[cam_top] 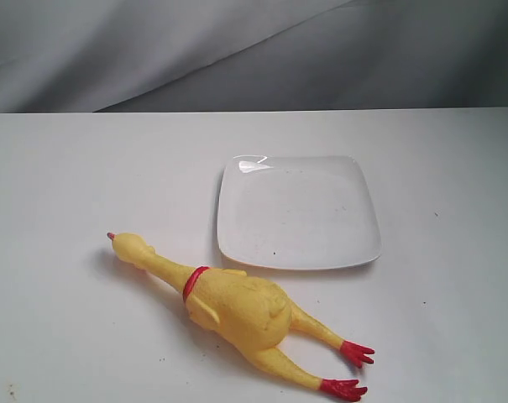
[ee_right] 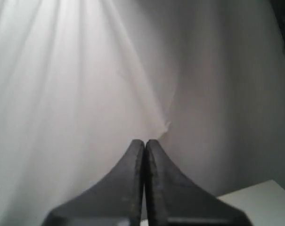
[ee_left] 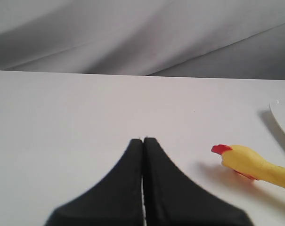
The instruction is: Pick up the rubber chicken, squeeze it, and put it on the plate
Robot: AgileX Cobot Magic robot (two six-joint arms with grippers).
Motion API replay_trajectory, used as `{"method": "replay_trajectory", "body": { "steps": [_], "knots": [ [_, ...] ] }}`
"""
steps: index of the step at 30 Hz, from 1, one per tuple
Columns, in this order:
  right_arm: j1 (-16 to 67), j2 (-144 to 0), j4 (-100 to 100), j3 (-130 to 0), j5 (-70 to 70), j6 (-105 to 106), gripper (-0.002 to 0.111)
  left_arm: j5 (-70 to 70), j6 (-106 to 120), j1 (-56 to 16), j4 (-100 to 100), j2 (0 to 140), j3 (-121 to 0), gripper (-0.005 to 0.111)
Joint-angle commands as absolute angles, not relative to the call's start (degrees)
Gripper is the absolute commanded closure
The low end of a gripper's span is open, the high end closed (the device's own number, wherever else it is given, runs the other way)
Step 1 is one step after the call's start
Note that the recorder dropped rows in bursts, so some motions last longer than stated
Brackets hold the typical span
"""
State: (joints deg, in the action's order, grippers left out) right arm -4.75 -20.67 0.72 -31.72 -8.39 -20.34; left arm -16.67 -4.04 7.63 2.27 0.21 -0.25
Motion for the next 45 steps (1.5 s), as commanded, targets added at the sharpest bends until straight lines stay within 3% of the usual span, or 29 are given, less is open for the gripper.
{"method": "replay_trajectory", "body": {
  "steps": [1, 8, 14, 17, 23, 31, 33, 36, 38, 45],
  "knots": [
    [-5.1, -30.2, -3.1, -42.2, -19.7, -5.9, 0.108, -16.4, -4.3, 7.7, 1.8, 0.0, 0.0, 0.107],
    [-5.1, -43.9, -33.7, -53.7, -41.5, 35.5, 0.108, -16.4, -4.2, 7.7, 1.8, 0.0, 0.0, 0.107],
    [-5.1, -58.3, -54.0, -54.8, -56.4, 61.1, 0.108, -16.4, -4.2, 7.7, 1.8, 0.0, 0.0, 0.107],
    [-2.5, -64.4, -52.8, -54.8, -56.2, 65.7, 0.108, -16.4, -4.2, 7.7, 1.8, 0.0, 0.0, 0.107],
    [11.0, -74.4, -37.4, -54.8, -49.9, 66.4, 0.108, -16.4, -4.3, 7.7, 1.8, 0.0, 0.0, 0.107],
    [24.1, -87.2, -27.6, -54.8, -38.8, 56.5, 0.108, -16.4, -4.2, 7.7, 1.8, 0.0, 0.0, 0.107],
    [26.8, -91.2, -23.8, -54.8, -38.9, 56.5, 0.103, -16.4, -4.2, 7.7, 1.8, 0.0, 0.0, 0.107],
    [31.3, -96.7, -21.9, -54.8, -37.5, 56.5, 0.071, -16.4, -4.2, 7.7, 1.8, 0.0, 0.0, 0.107],
    [33.2, -99.0, -21.9, -54.8, -36.4, 56.5, 0.058, -16.4, -4.2, 7.7, 1.8, 0.0, 0.0, 0.107],
    [34.3, -105.9, -21.9, -54.8, -32.5, 55.0, 0.057, -16.4, -4.2, 7.7, 1.8, 0.0, 0.0, 0.107]
  ]
}}
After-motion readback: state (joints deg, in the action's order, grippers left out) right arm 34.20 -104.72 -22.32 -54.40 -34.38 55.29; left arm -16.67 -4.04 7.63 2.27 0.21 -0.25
